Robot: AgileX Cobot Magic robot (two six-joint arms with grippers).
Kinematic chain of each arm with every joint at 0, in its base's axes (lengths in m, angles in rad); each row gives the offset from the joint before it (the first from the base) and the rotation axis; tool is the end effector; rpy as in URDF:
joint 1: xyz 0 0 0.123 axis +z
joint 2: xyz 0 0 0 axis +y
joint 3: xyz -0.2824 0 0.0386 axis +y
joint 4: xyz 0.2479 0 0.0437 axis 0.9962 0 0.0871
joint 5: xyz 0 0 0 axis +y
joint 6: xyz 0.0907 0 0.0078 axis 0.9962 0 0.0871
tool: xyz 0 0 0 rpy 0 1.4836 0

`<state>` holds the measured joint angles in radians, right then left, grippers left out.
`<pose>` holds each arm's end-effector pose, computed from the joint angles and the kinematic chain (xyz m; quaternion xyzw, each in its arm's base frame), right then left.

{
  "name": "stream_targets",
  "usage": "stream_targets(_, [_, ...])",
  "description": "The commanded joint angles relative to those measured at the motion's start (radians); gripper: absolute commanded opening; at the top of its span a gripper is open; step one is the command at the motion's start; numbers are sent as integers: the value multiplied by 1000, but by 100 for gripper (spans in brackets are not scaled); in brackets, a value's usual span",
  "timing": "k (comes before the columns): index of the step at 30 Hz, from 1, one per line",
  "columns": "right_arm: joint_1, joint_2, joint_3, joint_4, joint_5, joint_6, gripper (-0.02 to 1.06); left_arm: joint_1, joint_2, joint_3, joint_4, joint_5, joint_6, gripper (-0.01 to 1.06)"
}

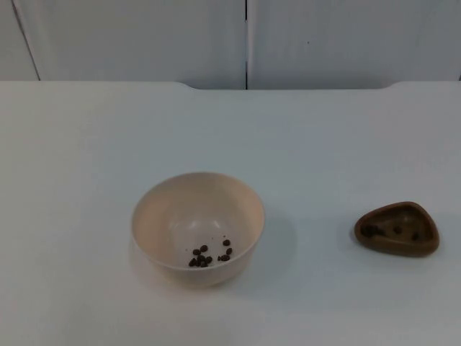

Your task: Pick up the bowl with the left hand and pour the coffee beans from the cup into the bowl with the right hand.

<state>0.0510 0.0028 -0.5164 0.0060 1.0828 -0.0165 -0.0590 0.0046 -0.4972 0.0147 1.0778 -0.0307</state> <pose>-0.0073 0.0001 0.2799 -0.0290 0.8549 0.0119 0.5178 -0.0045 0.0014 0.2750 0.0118 0.8595 -0.0156 0.5108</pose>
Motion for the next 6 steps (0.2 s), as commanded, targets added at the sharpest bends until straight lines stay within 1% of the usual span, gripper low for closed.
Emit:
stream_targets(1, [-6,-3,0,0,-5,2,105,4,-5,3,-6,-2,-4,105])
stream_targets(6, [-9,-3,0,2,-5,2,105,31,-5,3,-6,-2,-4,105])
